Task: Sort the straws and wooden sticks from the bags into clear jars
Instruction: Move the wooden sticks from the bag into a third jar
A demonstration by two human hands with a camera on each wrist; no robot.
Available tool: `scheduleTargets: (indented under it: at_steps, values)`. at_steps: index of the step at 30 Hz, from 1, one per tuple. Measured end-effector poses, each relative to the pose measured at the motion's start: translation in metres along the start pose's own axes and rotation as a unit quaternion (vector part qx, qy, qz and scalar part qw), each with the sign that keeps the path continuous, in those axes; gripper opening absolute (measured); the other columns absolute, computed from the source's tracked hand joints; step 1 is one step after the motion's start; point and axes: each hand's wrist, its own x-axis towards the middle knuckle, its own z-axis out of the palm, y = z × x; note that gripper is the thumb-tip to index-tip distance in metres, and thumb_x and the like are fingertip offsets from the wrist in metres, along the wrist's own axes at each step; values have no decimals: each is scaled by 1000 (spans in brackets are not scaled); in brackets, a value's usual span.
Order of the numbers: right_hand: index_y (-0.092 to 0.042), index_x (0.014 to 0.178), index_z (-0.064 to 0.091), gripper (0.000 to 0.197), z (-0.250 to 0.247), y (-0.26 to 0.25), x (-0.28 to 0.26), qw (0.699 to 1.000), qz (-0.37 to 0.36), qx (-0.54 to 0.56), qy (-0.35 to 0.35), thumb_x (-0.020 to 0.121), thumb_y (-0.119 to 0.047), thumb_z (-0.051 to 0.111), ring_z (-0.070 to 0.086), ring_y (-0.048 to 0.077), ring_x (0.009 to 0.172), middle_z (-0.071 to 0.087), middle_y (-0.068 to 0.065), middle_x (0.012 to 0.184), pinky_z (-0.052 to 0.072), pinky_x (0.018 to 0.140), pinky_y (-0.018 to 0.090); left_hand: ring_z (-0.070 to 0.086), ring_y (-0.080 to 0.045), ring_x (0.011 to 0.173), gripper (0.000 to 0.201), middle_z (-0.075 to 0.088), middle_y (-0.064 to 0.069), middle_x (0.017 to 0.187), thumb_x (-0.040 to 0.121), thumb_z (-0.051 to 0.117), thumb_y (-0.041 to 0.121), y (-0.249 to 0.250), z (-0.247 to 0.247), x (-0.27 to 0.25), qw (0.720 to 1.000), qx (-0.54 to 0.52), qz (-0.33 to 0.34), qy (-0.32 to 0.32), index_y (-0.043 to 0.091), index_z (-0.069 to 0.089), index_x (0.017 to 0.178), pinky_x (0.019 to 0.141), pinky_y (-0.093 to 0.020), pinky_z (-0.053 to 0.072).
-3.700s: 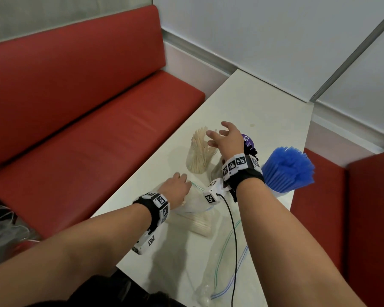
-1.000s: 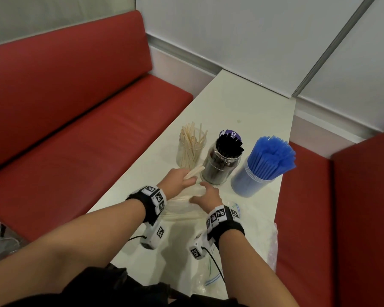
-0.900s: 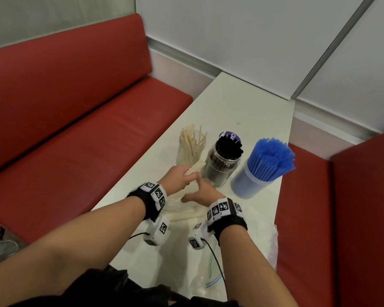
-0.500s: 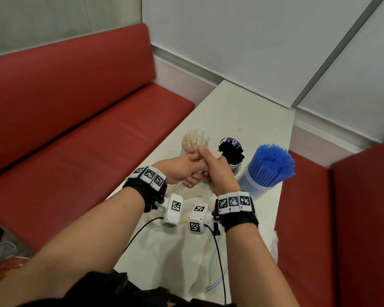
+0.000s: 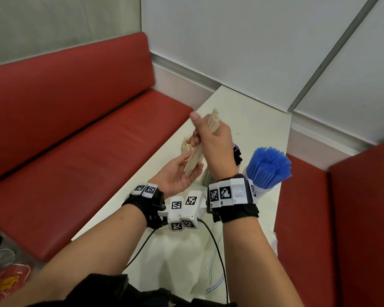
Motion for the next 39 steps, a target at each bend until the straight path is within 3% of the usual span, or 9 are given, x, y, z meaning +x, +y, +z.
scheduleTargets:
  at_steps: [5, 10, 14, 18, 22, 27, 32, 36, 39]
  values:
    - [-8, 69, 57, 38, -3, 12, -7, 990, 69, -82, -88, 92, -34, 72, 67, 23, 68, 64, 12, 66, 55, 83, 51, 53, -8, 42, 19, 59, -3, 66, 86, 59, 27, 0, -3, -7, 997, 11, -76, 21, 9, 62, 79, 33, -15, 43]
    - [-6, 82, 71, 30, -29, 16, -5, 955, 120, -219, -160, 90, -34, 72, 64, 25, 68, 72, 17, 82, 51, 63, 32, 25, -3, 29, 31, 43, 2, 52, 95, 52, 27, -2, -23, -13, 984, 134, -92, 67, 12, 49, 68, 26, -14, 16]
    - [4, 93, 72, 15, -46, 26, -6, 939, 204, -191, -202, 87, -9, 74, 66, 20, 58, 72, 15, 73, 54, 51, 25, 27, -4, 33, 36, 46, 1, 55, 101, 46, 31, -11, -39, -9, 969, 197, -92, 121, 11, 48, 71, 31, -15, 16]
    - [6, 94, 73, 12, -53, 31, 6, 945, 198, -197, -168, 88, -5, 73, 68, 21, 56, 72, 15, 73, 56, 56, 25, 51, -13, 48, 41, 59, -10, 68, 103, 46, 33, -18, -46, 4, 935, 289, -48, 201, 4, 60, 78, 43, -19, 40]
    - [-8, 86, 76, 6, -63, 18, 46, 964, 108, -231, -76, 89, -11, 71, 70, 23, 57, 74, 5, 66, 61, 67, 37, 60, -21, 67, 35, 67, -16, 83, 102, 49, 22, -16, -53, 12, 839, 502, -6, 211, -1, 67, 82, 68, -30, 51]
    - [-7, 83, 74, 9, -53, 18, 89, 965, 46, -256, 41, 87, -11, 68, 68, 16, 49, 70, 5, 61, 58, 59, 34, 61, -22, 110, 26, 66, -7, 121, 95, 56, 15, -23, -64, 18, 593, 793, -49, 134, 9, 70, 115, 94, -27, 47]
    - [-2, 85, 71, 9, -37, 52, 107, 951, 93, -293, 17, 88, -7, 65, 66, 18, 47, 69, 13, 66, 54, 55, 28, 49, -28, 125, 41, 52, -11, 136, 95, 55, 27, -45, -77, 25, 440, 889, -109, 67, 9, 51, 132, 104, -35, 40]
    - [-5, 83, 69, 8, -31, 91, 112, 932, 145, -331, -11, 89, -8, 65, 60, 9, 39, 66, 9, 64, 49, 49, 18, 52, -33, 115, 31, 50, -15, 128, 95, 54, 19, -49, -79, 27, 358, 924, -132, 37, 6, 57, 122, 95, -39, 46]
    - [-1, 88, 70, 12, -30, 113, 112, 919, 177, -352, -14, 88, -12, 68, 62, 13, 45, 69, 9, 70, 52, 51, 16, 43, -33, 117, 24, 42, -12, 127, 95, 52, 13, -50, -79, 27, 347, 933, -86, 46, 7, 59, 118, 94, -43, 45]
